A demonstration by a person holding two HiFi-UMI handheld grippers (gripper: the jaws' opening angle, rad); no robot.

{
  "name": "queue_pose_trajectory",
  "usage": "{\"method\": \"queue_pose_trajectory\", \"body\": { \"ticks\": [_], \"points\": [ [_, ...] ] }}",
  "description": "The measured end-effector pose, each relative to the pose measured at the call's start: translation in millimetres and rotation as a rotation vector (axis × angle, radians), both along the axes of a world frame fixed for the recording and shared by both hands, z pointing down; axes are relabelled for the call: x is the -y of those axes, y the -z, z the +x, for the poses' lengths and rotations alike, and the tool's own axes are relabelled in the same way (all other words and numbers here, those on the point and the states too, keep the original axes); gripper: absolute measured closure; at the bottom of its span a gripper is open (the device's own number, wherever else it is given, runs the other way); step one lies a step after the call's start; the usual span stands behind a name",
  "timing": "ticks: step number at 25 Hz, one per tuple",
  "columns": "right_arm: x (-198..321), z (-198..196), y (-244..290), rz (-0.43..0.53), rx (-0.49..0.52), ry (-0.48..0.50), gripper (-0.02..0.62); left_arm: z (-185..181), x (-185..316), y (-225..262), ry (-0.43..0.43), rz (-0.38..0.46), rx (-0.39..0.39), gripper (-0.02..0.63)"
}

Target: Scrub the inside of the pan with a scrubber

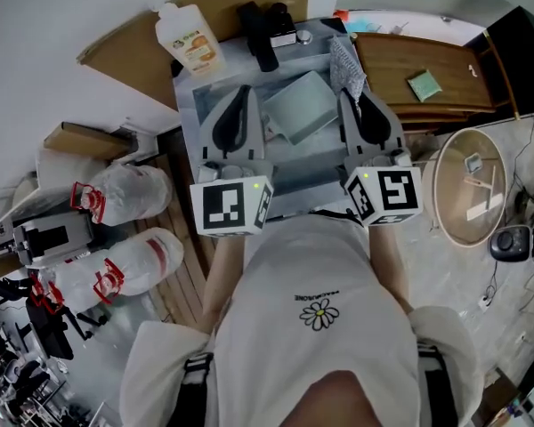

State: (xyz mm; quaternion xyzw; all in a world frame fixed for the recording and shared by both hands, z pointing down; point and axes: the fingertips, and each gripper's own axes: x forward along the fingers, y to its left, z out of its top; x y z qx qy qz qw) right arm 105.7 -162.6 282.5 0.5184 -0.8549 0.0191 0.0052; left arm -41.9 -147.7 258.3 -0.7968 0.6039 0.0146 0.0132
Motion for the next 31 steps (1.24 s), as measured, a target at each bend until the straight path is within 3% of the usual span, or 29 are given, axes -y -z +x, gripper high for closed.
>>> {"method": "queue_pose_trajectory", "body": {
  "ticks": [10, 31],
  "points": [
    [-3.9, 10.1, 4.2, 0.033, -0.008, -0.023, 0.548, -13.0, -3.8, -2.3, 0.05, 0.009, -0.008, 0.587],
    [-0.2, 6.6, -0.7, 0.013, 0.01, -0.02, 0.548, -16.7, 1.3, -3.0, 0.034, -0.001, -0.018, 0.588]
  ]
}}
